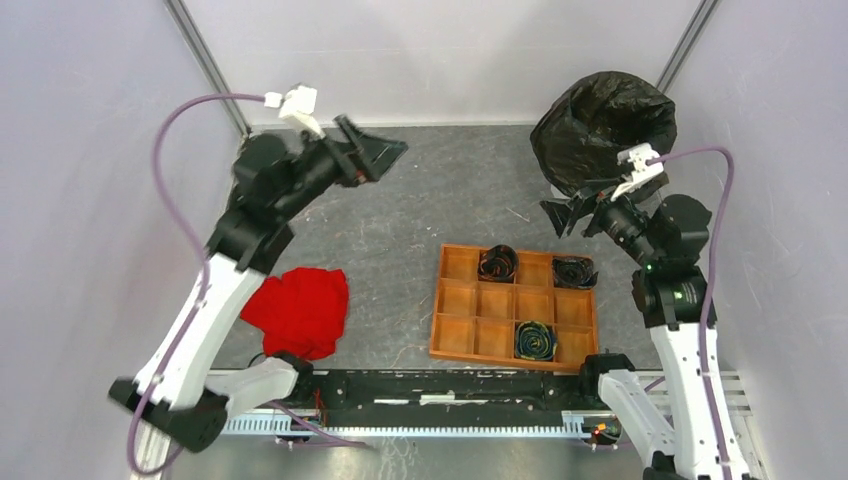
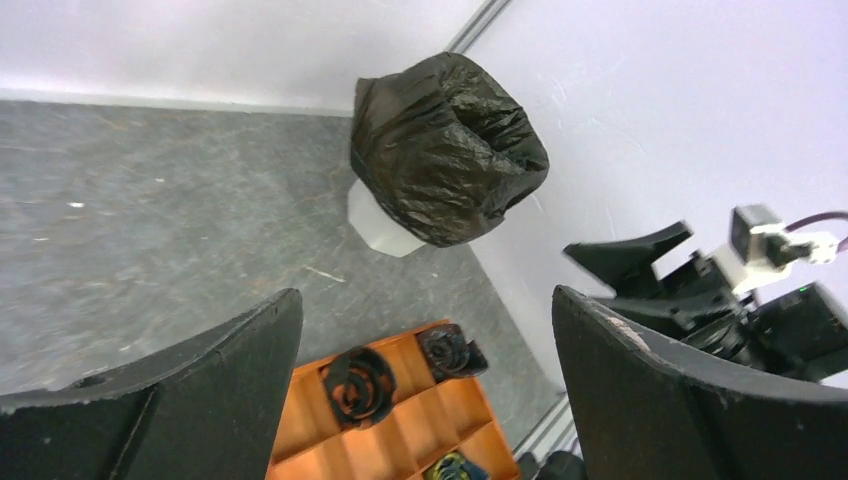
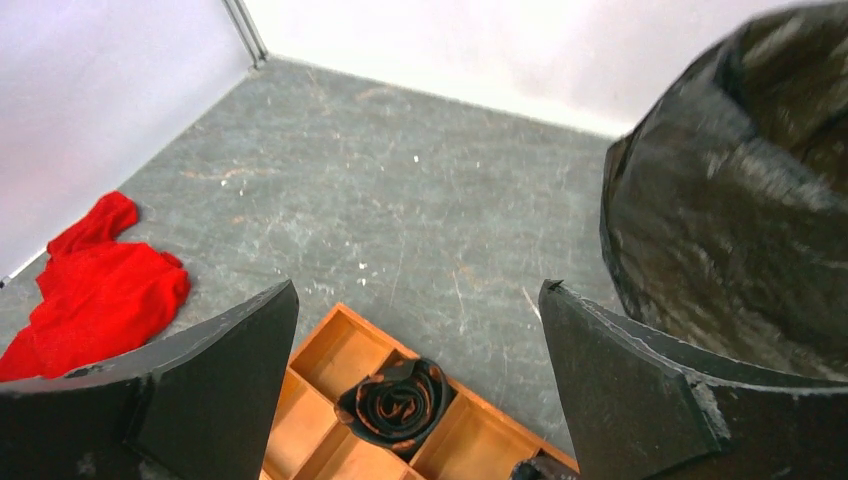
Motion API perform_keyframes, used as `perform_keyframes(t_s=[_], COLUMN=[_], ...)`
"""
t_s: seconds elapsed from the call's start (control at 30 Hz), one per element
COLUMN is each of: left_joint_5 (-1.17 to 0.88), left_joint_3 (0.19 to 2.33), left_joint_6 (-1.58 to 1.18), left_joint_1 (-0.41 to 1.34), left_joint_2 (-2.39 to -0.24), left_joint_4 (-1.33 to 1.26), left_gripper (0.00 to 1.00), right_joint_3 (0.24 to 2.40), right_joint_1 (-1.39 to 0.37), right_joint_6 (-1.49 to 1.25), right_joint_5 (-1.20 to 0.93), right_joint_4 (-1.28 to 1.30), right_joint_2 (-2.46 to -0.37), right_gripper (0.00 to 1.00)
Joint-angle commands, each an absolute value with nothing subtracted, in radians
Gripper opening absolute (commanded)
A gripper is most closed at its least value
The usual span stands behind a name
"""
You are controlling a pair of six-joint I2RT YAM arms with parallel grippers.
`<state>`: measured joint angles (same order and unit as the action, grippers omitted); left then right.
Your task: Put the trash bags into the trash bin
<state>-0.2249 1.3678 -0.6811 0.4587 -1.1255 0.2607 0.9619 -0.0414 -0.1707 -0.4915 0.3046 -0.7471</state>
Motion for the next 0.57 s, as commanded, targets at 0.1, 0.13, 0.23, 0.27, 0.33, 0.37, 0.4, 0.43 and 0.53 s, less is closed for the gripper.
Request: perform_keyframes(t_s=[0.1, 0.13, 0.23, 0.27, 0.33, 0.37, 0.4, 0.43, 0.53], left_joint_5=[-0.082, -0.078, -0.066, -0.060, -0.042, -0.030, -0.016, -0.008, -0.003], left_joint_3=[1.360, 1.364, 1.376, 1.382, 1.390, 1.389, 1.383, 1.374, 1.349], left_joint_6=[-0.405, -0.391, -0.370, -0.364, -0.358, -0.358, -0.360, -0.360, -0.370], left_joint_1=[0.456, 0.456, 0.456, 0.457, 0.457, 0.456, 0.457, 0.456, 0.457], left_joint_2=[-0.854, -0.825, -0.768, -0.760, -0.752, -0.749, -0.744, -0.739, -0.726], left_joint_4=[0.522, 0.522, 0.511, 0.511, 0.516, 0.517, 0.516, 0.511, 0.493], left_gripper=[1.00, 1.00, 1.00, 1.00, 1.00, 1.00, 1.00, 1.00, 1.00], right_joint_3=[1.101, 1.113, 1.137, 1.143, 1.149, 1.152, 1.137, 1.105, 1.105], right_joint_1=[-0.044, -0.045, -0.045, -0.045, -0.045, -0.045, -0.044, -0.045, -0.045], right_joint_6=[-0.162, -0.162, -0.159, -0.159, -0.155, -0.143, -0.114, -0.115, -0.107], right_joint_5=[-0.468, -0.449, -0.379, -0.362, -0.346, -0.351, -0.370, -0.378, -0.359], right_joint_4=[0.290, 0.298, 0.318, 0.322, 0.321, 0.321, 0.300, 0.250, 0.238], right_joint_2=[-0.666, -0.662, -0.657, -0.657, -0.652, -0.646, -0.629, -0.604, -0.599], right_gripper=[0.98, 0.98, 0.98, 0.98, 0.98, 0.98, 0.98, 0.98, 0.98])
